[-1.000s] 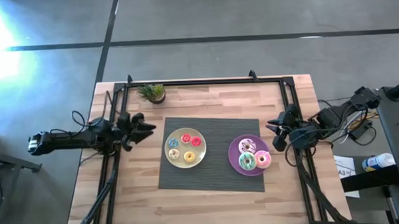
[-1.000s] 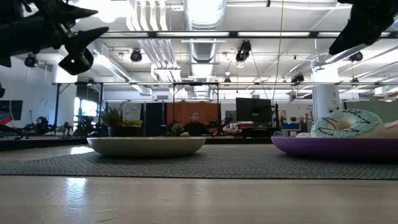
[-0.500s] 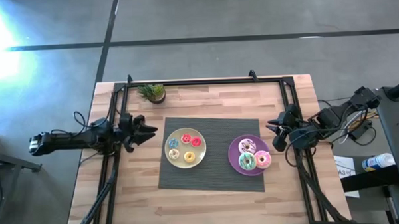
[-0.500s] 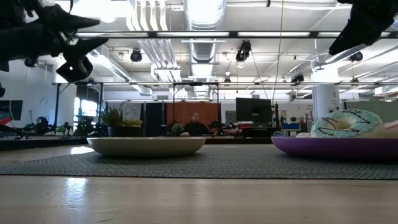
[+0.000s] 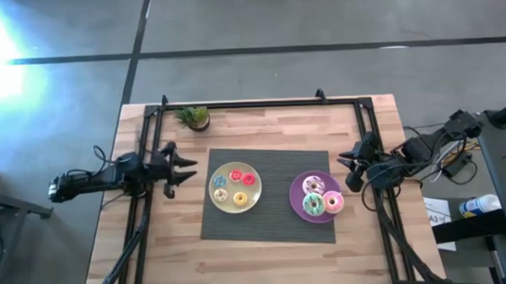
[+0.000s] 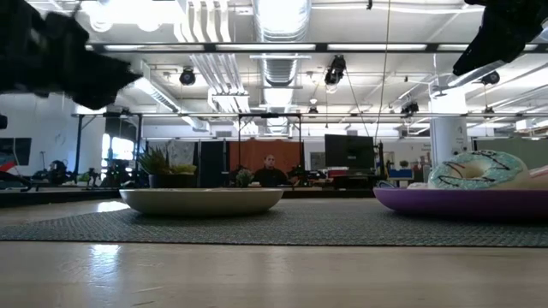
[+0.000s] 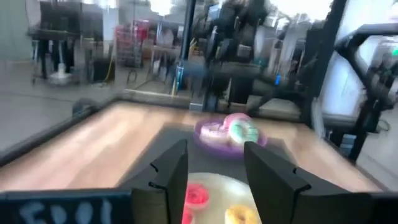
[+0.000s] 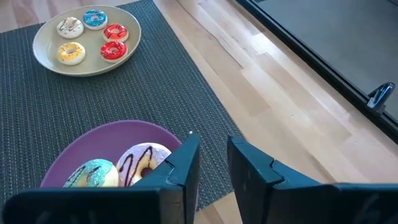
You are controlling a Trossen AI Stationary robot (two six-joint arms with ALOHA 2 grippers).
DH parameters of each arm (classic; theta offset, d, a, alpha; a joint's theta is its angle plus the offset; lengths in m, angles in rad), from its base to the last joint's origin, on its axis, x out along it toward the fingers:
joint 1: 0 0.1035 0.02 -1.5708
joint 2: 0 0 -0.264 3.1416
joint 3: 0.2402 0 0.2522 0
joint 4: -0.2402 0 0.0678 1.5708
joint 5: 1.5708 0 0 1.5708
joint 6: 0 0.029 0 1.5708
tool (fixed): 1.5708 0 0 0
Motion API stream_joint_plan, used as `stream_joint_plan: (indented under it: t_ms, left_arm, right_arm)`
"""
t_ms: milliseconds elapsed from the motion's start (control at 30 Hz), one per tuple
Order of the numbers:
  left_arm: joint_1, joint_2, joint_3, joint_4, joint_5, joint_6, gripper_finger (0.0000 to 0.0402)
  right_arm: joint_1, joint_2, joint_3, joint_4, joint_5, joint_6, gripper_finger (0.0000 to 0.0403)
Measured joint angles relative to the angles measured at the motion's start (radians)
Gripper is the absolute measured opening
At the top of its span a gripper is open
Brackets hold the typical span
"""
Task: Pick & Place donuts
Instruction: Return to Home Position
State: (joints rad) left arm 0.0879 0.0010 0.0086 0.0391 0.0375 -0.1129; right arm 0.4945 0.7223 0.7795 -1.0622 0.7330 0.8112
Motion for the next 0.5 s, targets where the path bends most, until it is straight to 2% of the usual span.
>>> stream_joint_plan:
  t_ms: [267, 500]
  left_arm:
    - [0.002, 0.000, 0.000, -0.018, -0.005, -0.123, 0.0131]
    - [0.002, 0.021, -0.001, -0.017, -0.005, -0.133, 0.0131]
  right_arm:
    - [0.000, 0.000, 0.000, 0.000, 0.000, 0.000, 0.0085]
    - [0.000, 0.000, -0.001, -0.001, 0.000, 0.000, 0.0089]
